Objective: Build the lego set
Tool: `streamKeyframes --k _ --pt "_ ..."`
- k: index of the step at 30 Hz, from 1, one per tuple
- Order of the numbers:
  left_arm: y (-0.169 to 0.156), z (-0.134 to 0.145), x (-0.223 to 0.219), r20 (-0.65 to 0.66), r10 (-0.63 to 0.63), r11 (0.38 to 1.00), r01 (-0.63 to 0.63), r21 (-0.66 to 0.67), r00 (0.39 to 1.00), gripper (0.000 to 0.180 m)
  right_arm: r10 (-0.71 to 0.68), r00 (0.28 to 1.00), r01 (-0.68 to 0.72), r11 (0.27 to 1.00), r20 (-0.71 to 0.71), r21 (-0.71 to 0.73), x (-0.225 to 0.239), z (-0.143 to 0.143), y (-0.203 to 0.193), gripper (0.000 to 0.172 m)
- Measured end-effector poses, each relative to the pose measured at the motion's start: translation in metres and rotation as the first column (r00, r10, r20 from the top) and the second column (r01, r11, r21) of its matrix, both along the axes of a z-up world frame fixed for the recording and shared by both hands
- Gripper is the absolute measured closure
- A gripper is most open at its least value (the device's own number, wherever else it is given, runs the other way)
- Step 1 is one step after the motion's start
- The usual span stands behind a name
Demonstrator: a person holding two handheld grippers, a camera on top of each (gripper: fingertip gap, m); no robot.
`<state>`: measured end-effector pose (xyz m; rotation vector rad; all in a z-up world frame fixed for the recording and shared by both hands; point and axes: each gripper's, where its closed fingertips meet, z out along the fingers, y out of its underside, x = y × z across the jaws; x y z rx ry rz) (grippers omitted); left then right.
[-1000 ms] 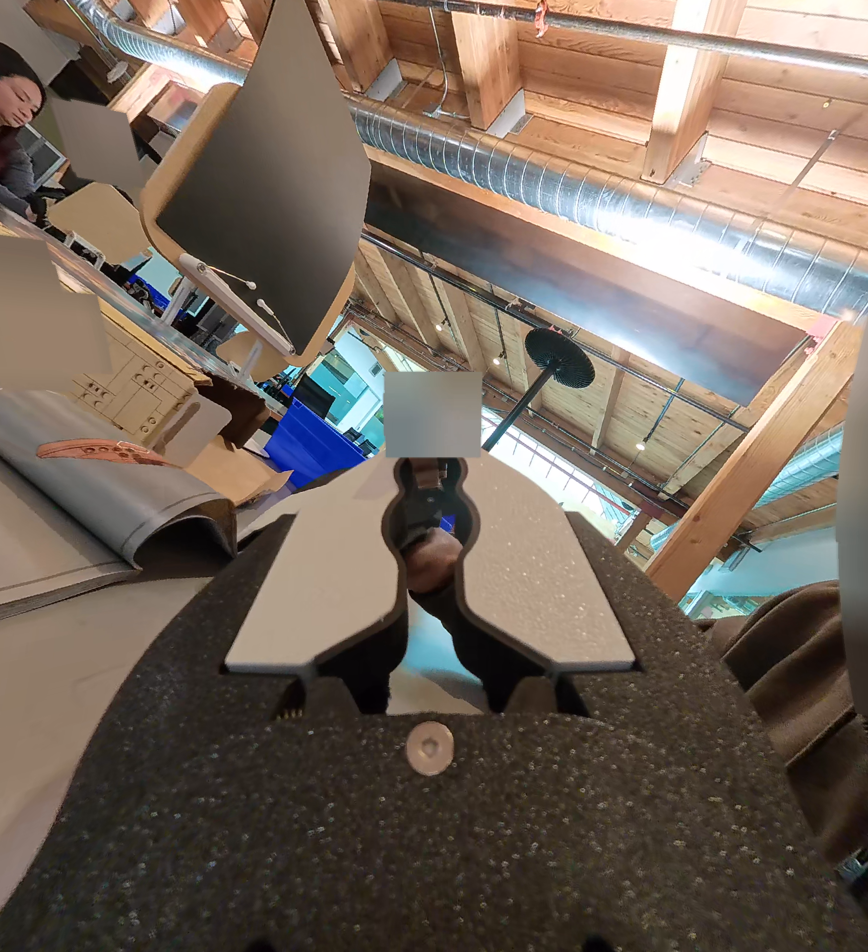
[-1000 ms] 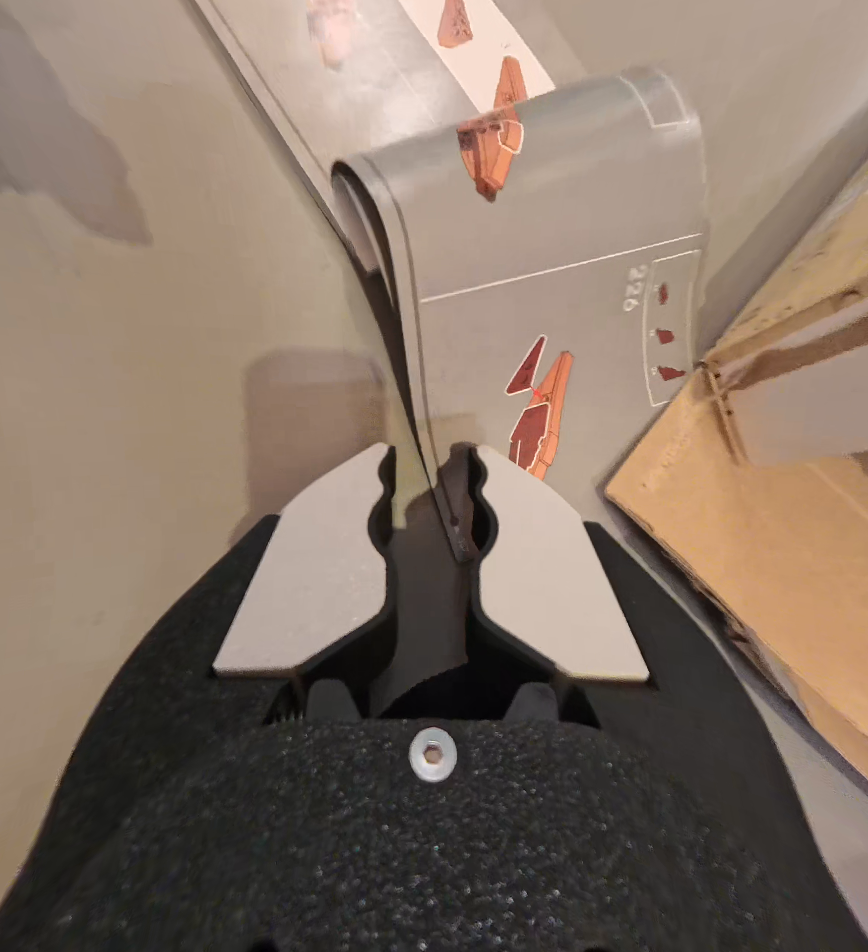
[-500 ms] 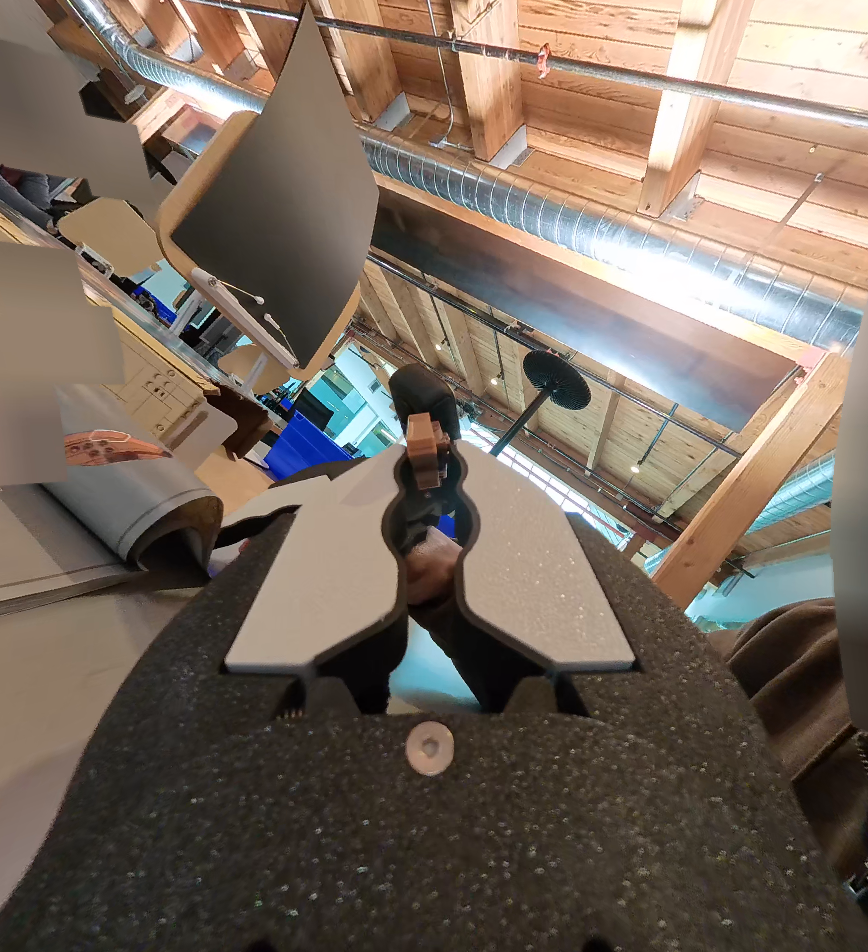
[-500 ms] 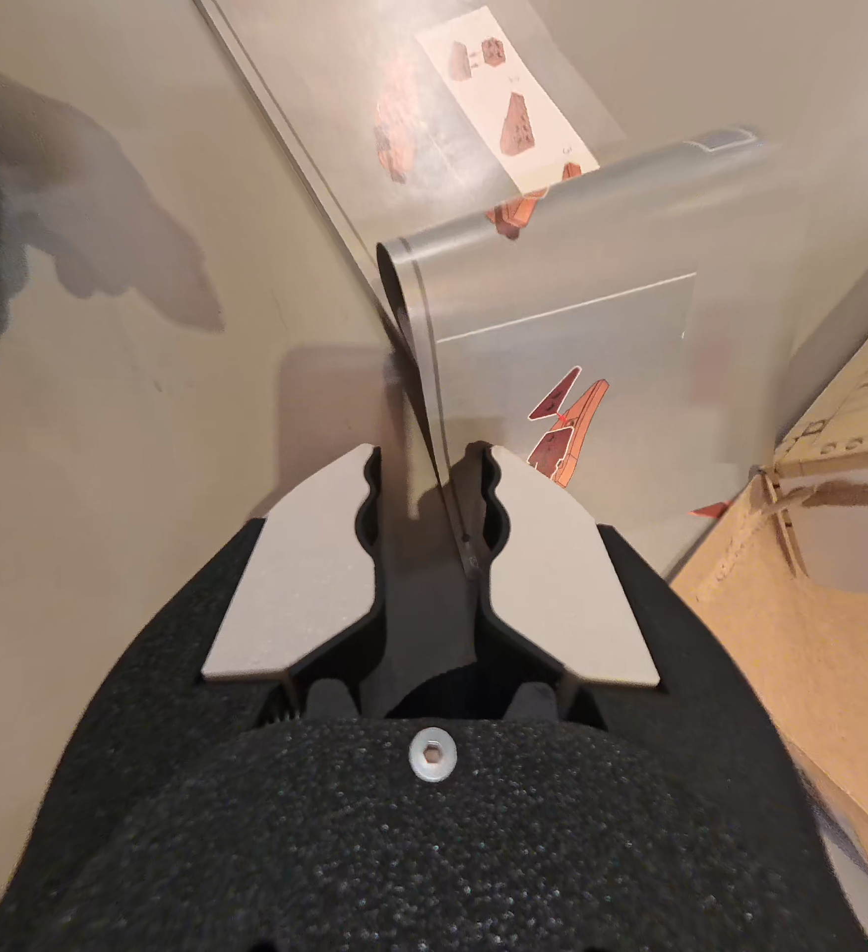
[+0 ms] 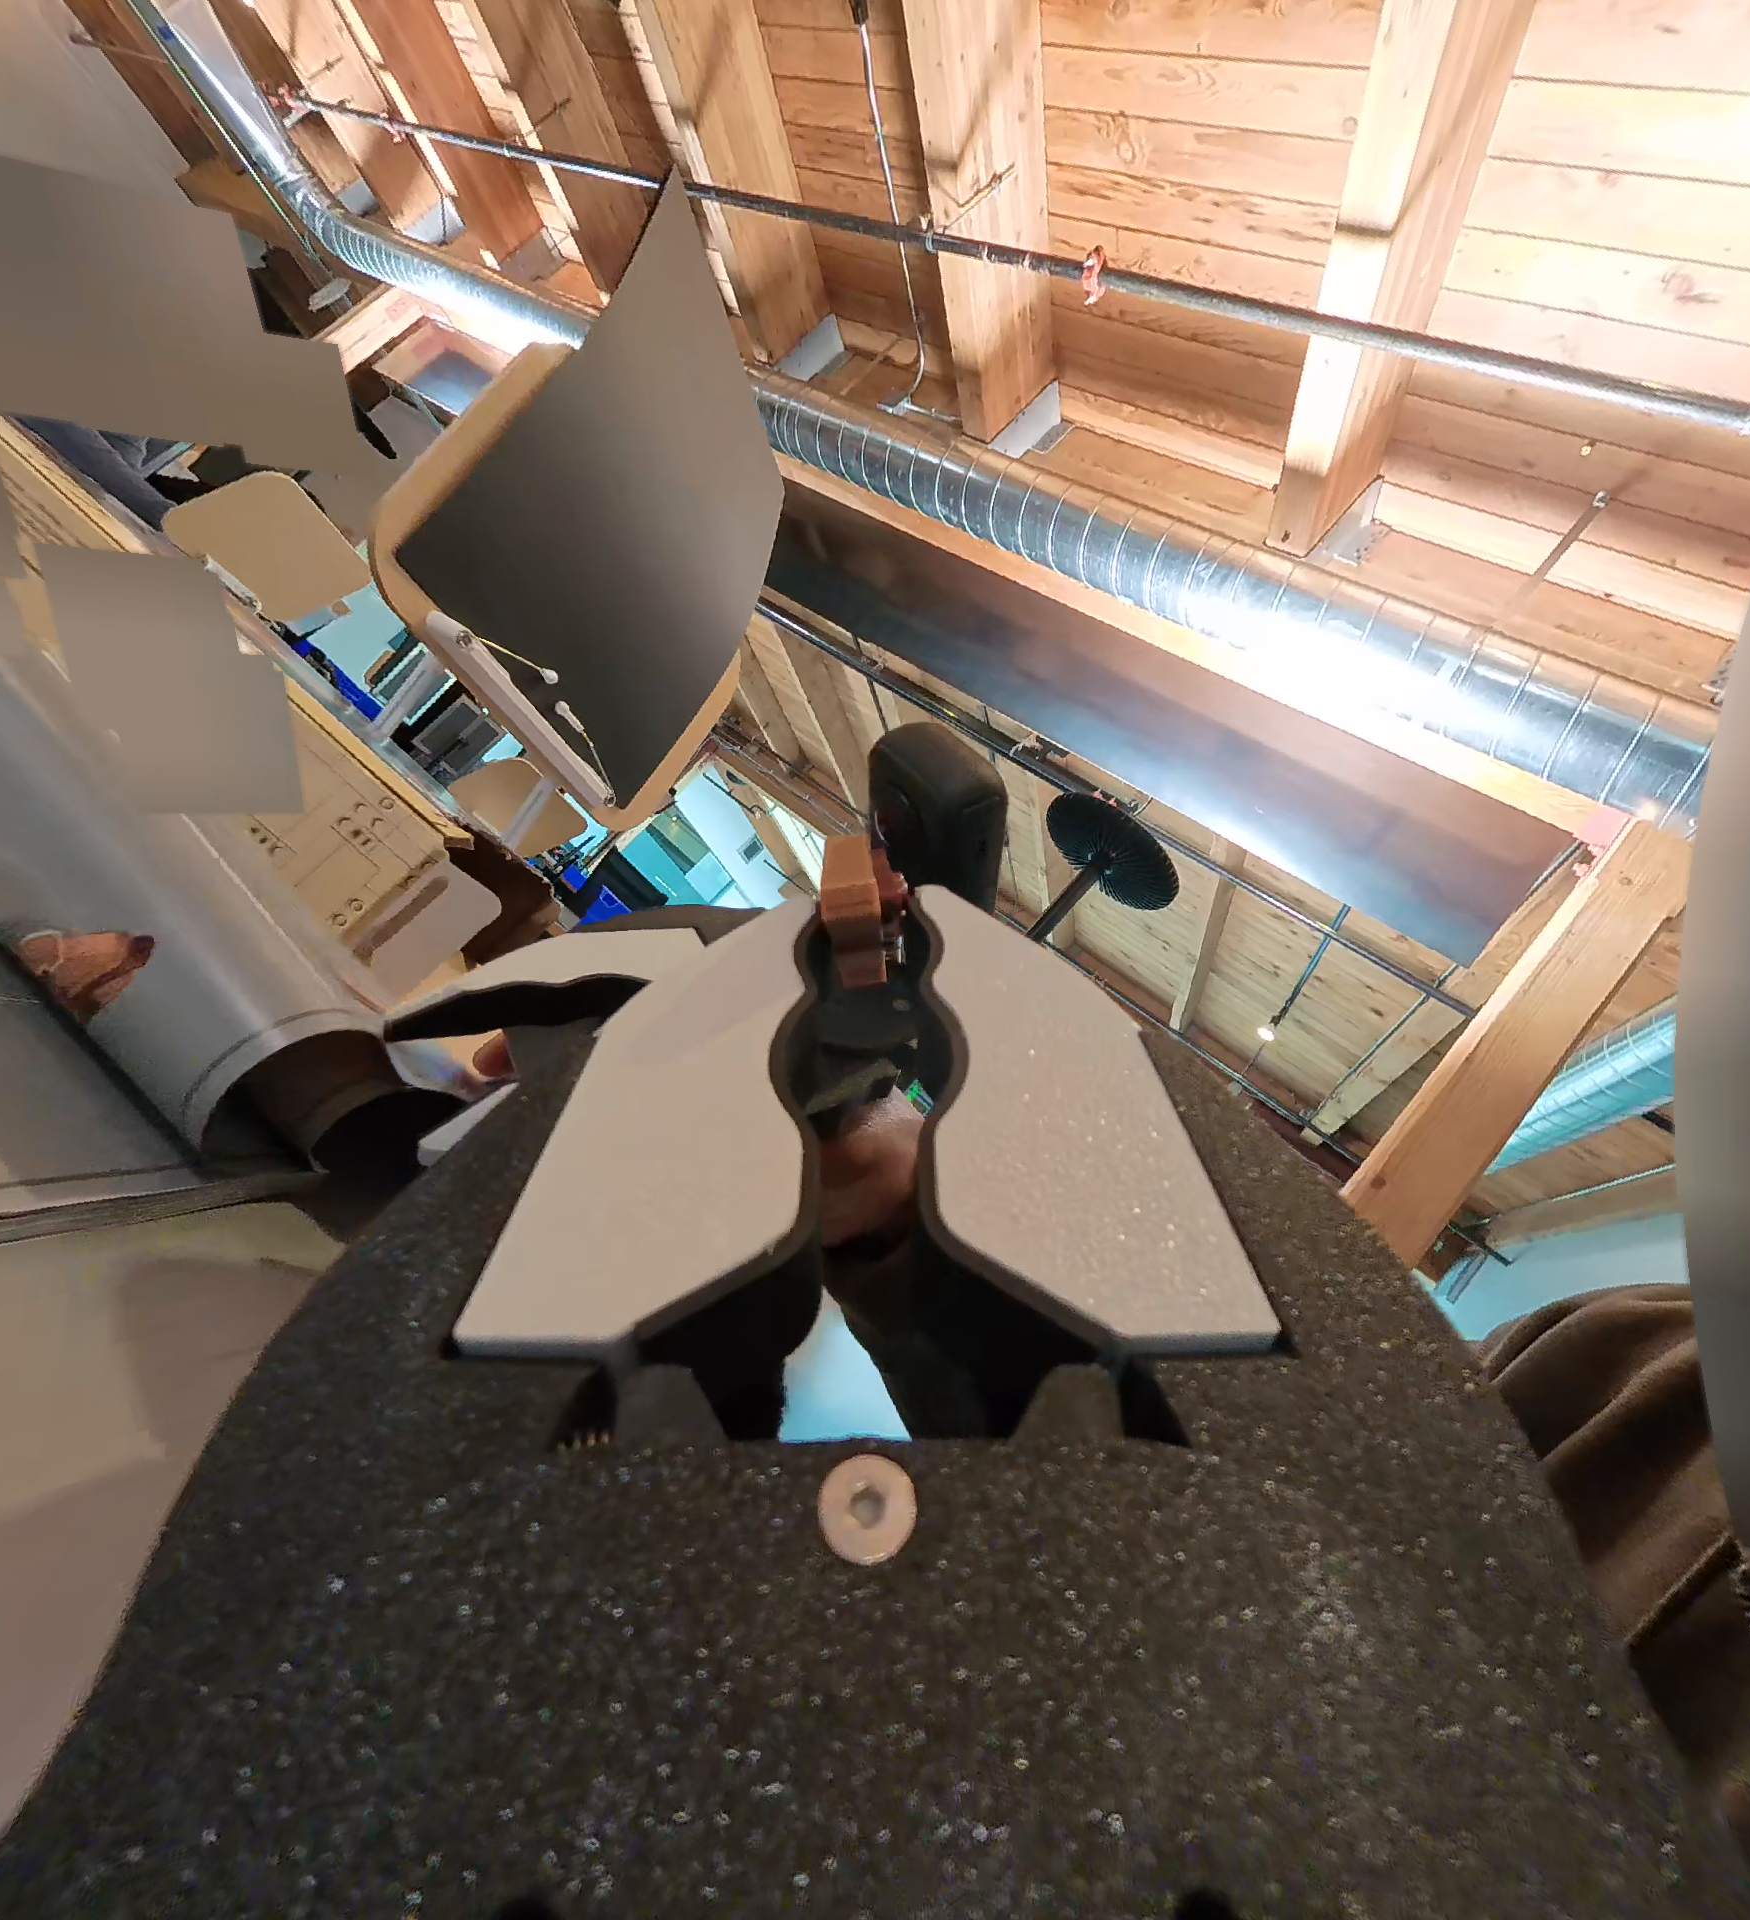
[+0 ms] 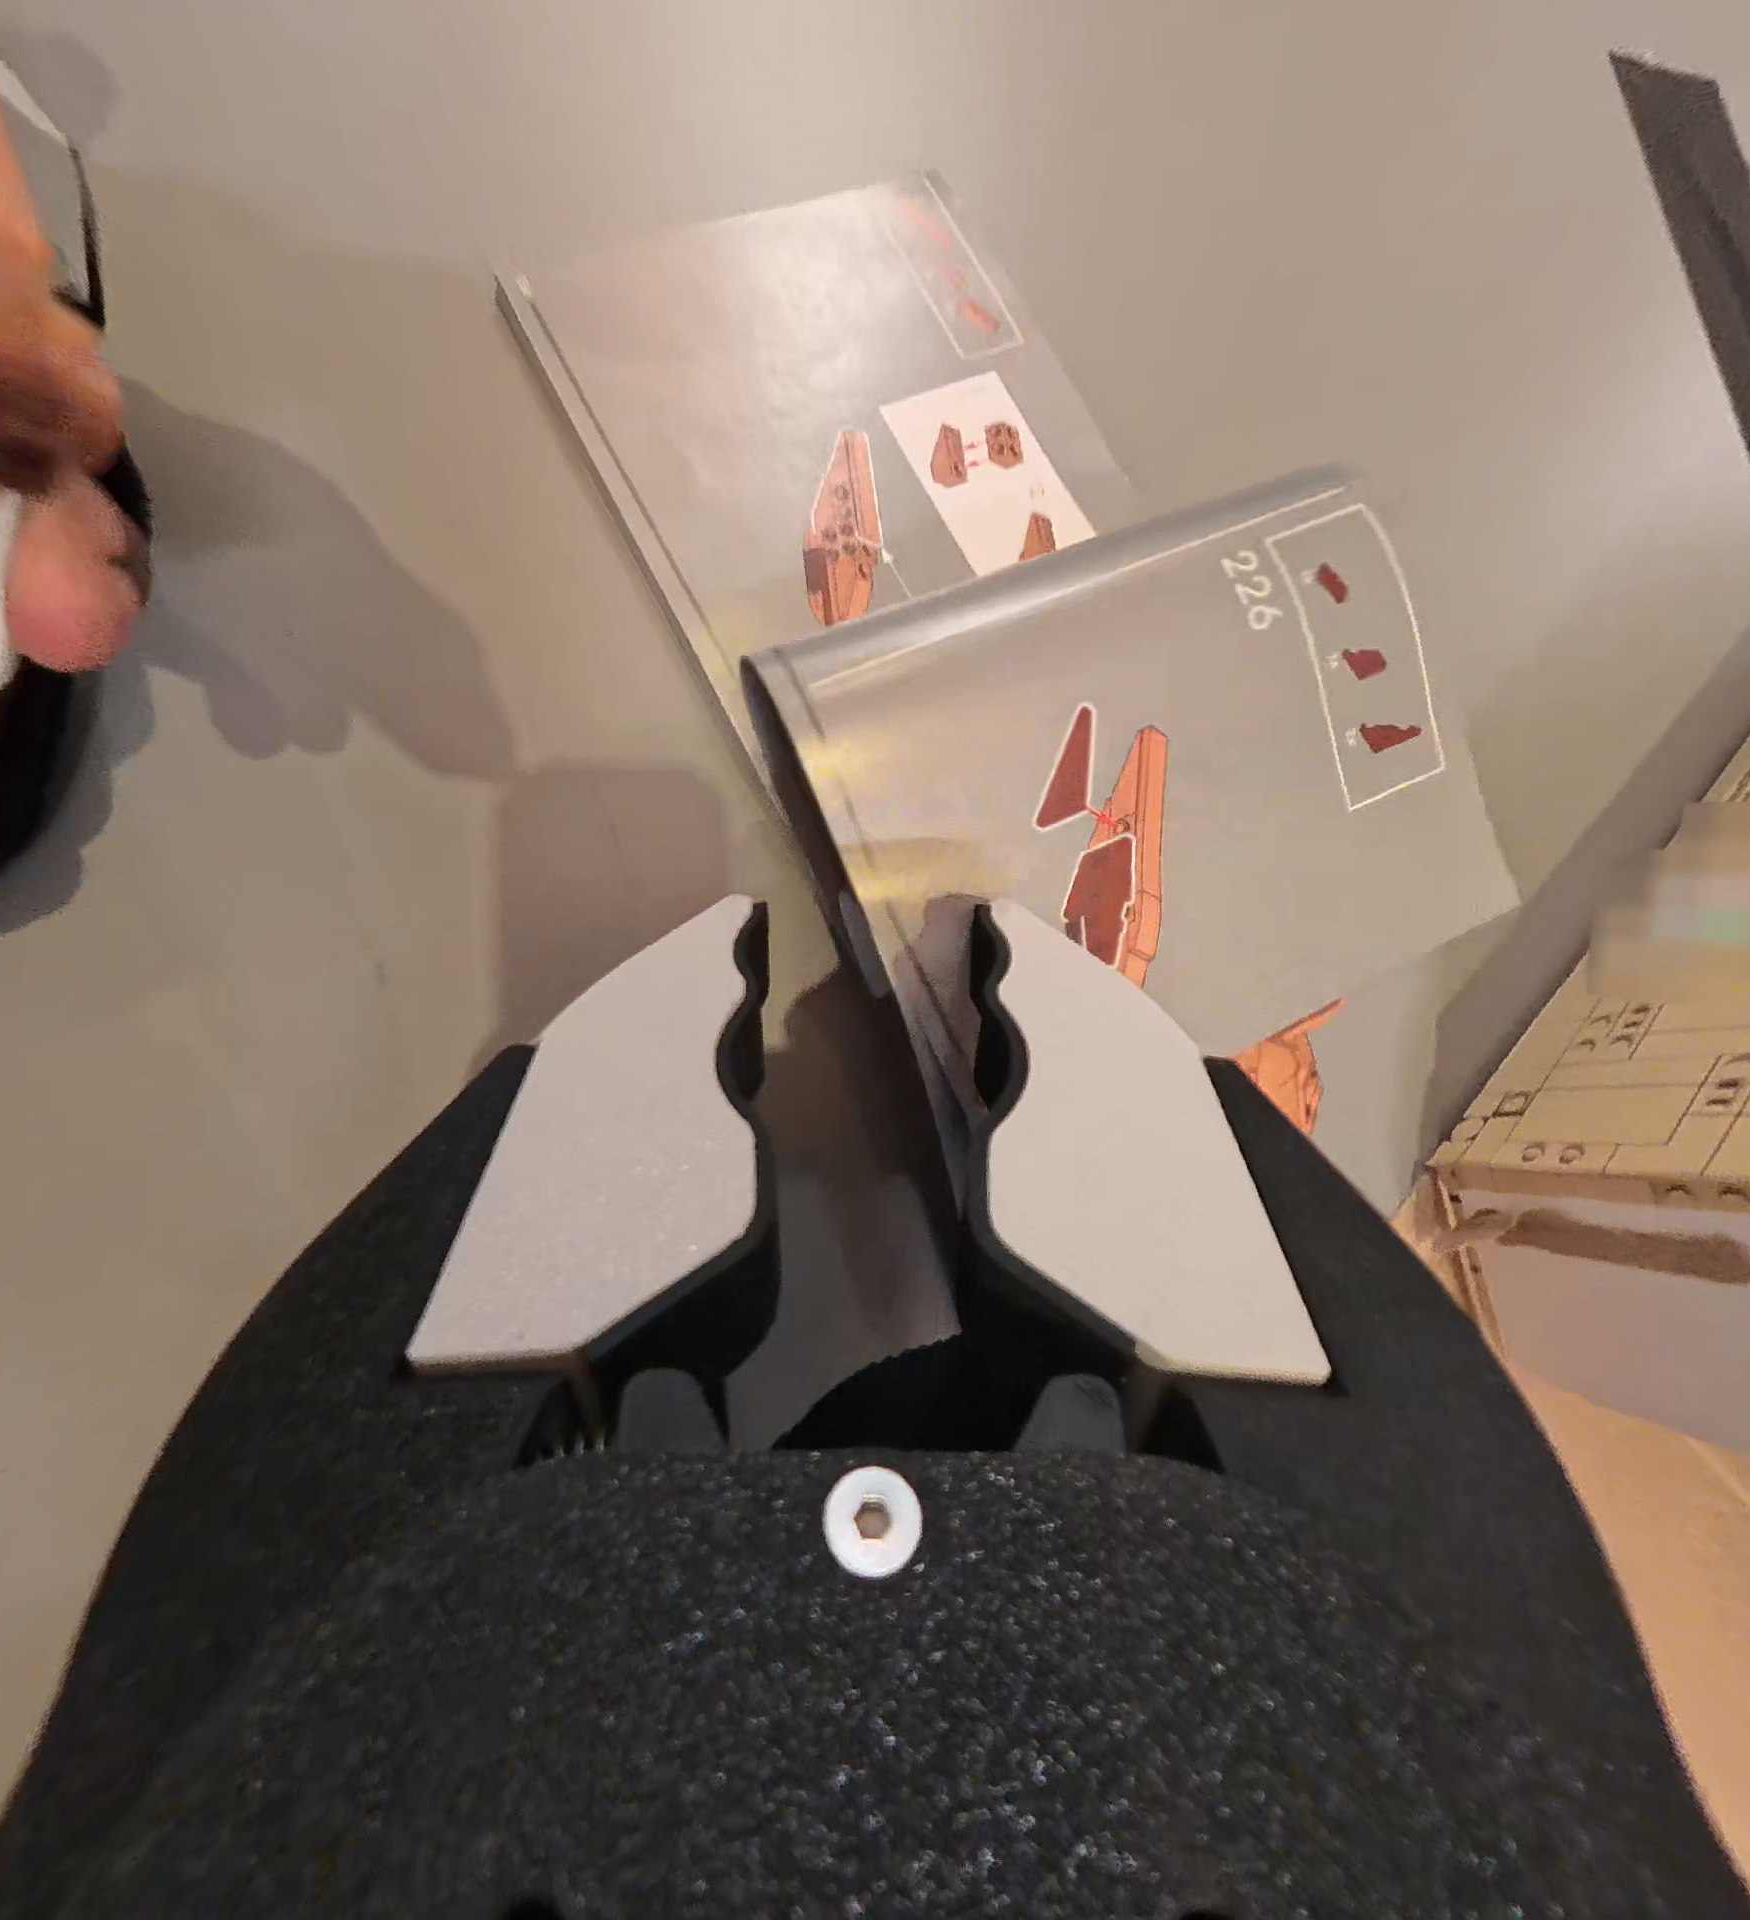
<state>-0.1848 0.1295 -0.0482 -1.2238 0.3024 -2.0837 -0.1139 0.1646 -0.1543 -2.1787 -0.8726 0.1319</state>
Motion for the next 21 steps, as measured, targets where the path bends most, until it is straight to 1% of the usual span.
streamKeyframes --k 7,11,18,21 --pt "0.005 0.001 -0.006 0.015 0.029 1.000 -0.029 -0.008 0.999 0.167 0.010 0.998 -0.014 0.998 0.060 0.066 -0.008 0.004 0.012 0.135" --pt "0.006 0.001 -0.008 0.020 0.037 0.999 -0.037 -0.011 0.999 0.167 -0.012 0.997 0.002 0.992 0.081 0.129 -0.008 0.010 0.019 0.135" --pt "0.010 0.002 -0.012 0.027 0.069 0.998 -0.069 -0.015 0.997 0.168 -0.042 0.999 0.032 0.964 0.029 0.264 -0.012 0.031 0.031 0.135" --pt "0.010 0.002 -0.013 0.022 0.082 0.997 -0.082 -0.004 0.996 0.167 -0.054 0.998 0.042 0.953 0.030 0.301 -0.015 0.034 0.037 0.137"
